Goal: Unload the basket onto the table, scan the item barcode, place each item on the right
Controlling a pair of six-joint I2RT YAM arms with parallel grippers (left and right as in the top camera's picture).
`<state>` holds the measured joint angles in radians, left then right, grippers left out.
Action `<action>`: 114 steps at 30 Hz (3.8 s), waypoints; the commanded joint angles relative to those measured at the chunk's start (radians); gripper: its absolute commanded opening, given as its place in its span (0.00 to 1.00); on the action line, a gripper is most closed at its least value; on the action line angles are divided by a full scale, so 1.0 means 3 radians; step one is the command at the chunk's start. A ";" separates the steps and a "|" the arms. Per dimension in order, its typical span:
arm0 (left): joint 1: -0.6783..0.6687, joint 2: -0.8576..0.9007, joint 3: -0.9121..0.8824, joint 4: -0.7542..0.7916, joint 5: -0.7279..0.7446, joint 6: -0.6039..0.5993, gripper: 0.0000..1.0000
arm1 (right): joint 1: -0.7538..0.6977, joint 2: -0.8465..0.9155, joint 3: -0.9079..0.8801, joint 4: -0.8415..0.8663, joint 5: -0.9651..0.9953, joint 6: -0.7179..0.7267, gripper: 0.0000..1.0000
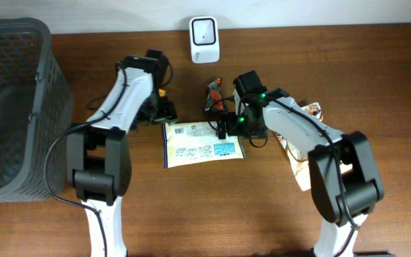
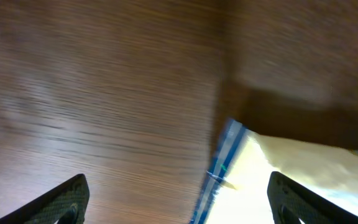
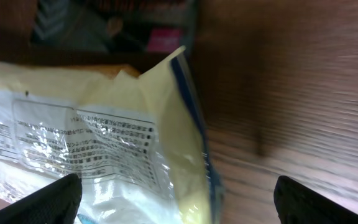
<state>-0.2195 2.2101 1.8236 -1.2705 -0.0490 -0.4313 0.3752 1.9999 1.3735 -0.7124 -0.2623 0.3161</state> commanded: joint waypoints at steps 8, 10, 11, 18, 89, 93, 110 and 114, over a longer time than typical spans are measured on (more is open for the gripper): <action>0.0165 -0.0074 0.0034 -0.0022 0.0102 -0.0006 0.91 | 0.0011 0.0310 -0.0003 0.0112 -0.0237 -0.0128 0.29; 0.0165 -0.0074 0.0032 -0.0025 0.0100 -0.0006 0.90 | 0.0010 0.0313 -0.0001 0.0122 -0.0235 -0.0084 0.04; 0.0165 -0.0074 0.0032 -0.0031 0.0100 -0.0006 0.90 | 0.0009 0.0310 0.0001 0.0121 -0.0237 -0.0045 0.04; 0.0169 -0.0074 0.0032 -0.0028 0.0089 -0.0008 0.92 | -0.0103 -0.0051 0.0153 -0.0118 -0.0259 0.0108 0.04; -0.0537 -0.0150 0.0036 -0.0103 0.0813 0.0343 0.00 | -0.0209 -0.0240 0.0132 -0.0894 0.0370 0.0282 0.31; -0.0568 -0.0150 0.0036 -0.0064 0.0814 0.0341 0.00 | -0.0159 -0.0223 -0.0374 -0.0149 0.0075 0.0628 0.16; -0.0566 -0.0150 0.0036 -0.0179 0.1226 0.0445 0.00 | 0.0076 -0.0237 -0.0234 -0.0084 -0.0141 0.1053 0.13; -0.0577 -0.0150 -0.0036 -0.0205 0.1226 0.0444 0.00 | -0.0103 -0.0237 -0.0220 -0.0251 -0.0151 0.0917 0.14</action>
<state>-0.3908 2.2097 1.8252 -1.3258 0.2909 -0.3130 0.3786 1.9186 1.2919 -0.7567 -0.3058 0.6315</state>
